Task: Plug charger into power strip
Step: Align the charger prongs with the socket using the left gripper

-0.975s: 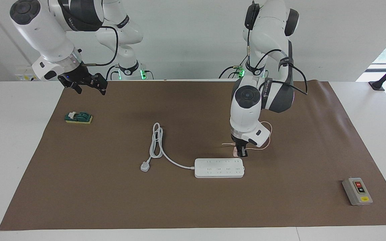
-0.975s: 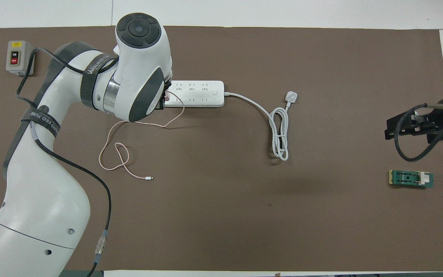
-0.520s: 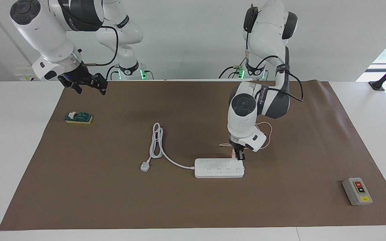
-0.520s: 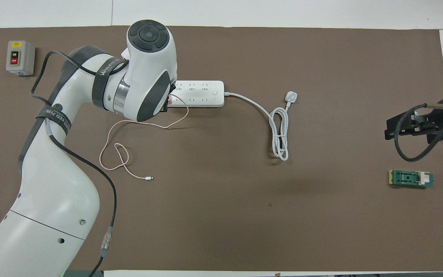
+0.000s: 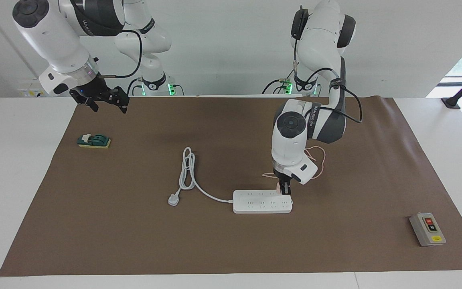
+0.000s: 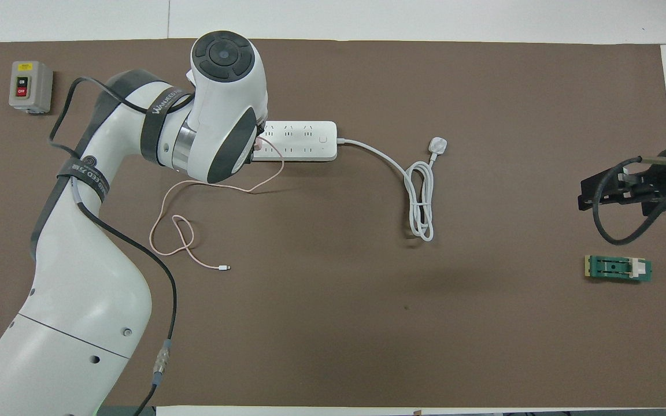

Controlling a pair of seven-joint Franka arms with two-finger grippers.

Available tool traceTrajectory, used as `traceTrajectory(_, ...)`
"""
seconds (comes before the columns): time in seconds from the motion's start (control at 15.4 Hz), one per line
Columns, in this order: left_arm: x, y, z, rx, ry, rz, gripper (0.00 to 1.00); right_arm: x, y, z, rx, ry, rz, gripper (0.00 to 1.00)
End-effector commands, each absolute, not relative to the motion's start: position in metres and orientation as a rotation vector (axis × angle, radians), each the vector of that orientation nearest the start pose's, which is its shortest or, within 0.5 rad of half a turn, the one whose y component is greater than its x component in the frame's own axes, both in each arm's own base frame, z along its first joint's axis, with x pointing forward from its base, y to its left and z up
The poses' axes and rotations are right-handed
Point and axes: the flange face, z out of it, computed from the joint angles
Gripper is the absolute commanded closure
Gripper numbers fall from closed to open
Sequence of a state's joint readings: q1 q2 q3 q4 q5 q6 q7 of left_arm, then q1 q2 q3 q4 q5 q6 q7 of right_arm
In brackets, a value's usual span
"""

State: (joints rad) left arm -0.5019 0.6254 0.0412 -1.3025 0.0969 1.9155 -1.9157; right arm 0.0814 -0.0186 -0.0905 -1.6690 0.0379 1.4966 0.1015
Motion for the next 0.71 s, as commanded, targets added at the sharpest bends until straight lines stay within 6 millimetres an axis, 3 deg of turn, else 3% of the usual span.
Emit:
traceTrajectory(0.0, 0.650, -0.319, 0.369, -2.403, -1.965, -0.195, 1.00, 0.531, -0.003, 0.586, -3.085, 0.137, 0.244, 0.00)
traceTrajectory(0.65, 0.652, -0.304, 0.361, -2.372, -1.976, -0.187, 1.00, 0.540, 0.004, 0.586, -3.120, 0.106, 0.166, 0.00)
